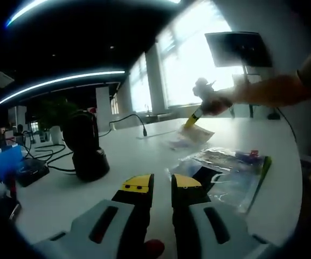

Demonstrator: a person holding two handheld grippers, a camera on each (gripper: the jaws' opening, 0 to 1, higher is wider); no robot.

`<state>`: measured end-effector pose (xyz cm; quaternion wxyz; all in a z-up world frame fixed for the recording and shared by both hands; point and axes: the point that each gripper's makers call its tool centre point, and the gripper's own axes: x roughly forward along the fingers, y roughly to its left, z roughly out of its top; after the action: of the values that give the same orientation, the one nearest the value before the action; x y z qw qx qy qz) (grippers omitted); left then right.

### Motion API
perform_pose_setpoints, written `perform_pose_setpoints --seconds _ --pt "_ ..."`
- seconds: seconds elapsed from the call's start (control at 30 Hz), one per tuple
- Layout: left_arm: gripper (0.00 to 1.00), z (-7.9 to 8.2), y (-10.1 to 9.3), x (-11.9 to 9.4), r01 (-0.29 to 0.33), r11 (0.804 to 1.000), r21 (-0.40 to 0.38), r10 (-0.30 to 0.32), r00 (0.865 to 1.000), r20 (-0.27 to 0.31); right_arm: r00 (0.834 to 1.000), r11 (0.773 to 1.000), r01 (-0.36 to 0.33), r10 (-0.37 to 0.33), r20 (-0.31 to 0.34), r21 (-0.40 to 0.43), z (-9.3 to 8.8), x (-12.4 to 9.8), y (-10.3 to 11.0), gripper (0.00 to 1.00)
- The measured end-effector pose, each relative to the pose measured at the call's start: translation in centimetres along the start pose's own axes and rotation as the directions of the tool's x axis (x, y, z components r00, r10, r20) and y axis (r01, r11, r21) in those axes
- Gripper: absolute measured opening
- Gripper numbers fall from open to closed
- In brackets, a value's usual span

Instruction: Clip sheet goods on table flip sheet goods clip sheet goods scan sheet goods put sheet goods back to table

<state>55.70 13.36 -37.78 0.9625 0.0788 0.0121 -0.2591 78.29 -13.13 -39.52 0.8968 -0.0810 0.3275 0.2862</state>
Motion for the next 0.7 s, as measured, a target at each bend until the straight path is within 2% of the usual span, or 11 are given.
perform_pose_setpoints --seconds 0.1,0.2,0.27,0.33,0.43,0.67,0.7 --pt "0.06 0.0 0.0 0.0 -0.001 1.000 -0.001 0.001 1.000 0.000 1.000 1.000 0.008 -0.008 -0.008 -0.022 -0.1 0.0 -0.5 0.01" --pt "0.06 -0.1 0.0 0.0 -0.001 1.000 0.002 0.001 1.000 -0.001 1.000 0.999 0.015 -0.014 0.018 -0.032 0.2 0.1 -0.6 0.02" --pt "0.06 -0.1 0.1 0.0 -0.002 1.000 0.003 0.002 1.000 -0.002 0.999 0.997 0.027 -0.026 0.021 -0.078 0.3 0.3 -0.7 0.02" --pt "0.06 -0.1 0.1 0.0 -0.002 1.000 0.004 0.002 1.000 -0.001 0.999 0.995 0.033 -0.031 0.024 -0.090 0.0 0.4 -0.3 0.03" --pt "0.06 -0.1 0.1 0.0 -0.002 1.000 0.004 0.002 1.000 -0.001 0.999 0.994 0.041 -0.037 0.036 -0.097 0.1 0.4 -0.9 0.04" --pt "0.06 -0.1 0.0 0.0 -0.001 1.000 0.007 0.001 1.000 -0.001 0.996 0.998 0.067 -0.066 0.054 -0.019 0.1 0.3 -1.8 0.10" --pt "0.06 -0.1 0.0 0.0 -0.001 1.000 0.007 0.001 1.000 -0.001 0.995 0.997 0.078 -0.077 0.064 -0.009 0.1 0.2 -2.0 0.08"
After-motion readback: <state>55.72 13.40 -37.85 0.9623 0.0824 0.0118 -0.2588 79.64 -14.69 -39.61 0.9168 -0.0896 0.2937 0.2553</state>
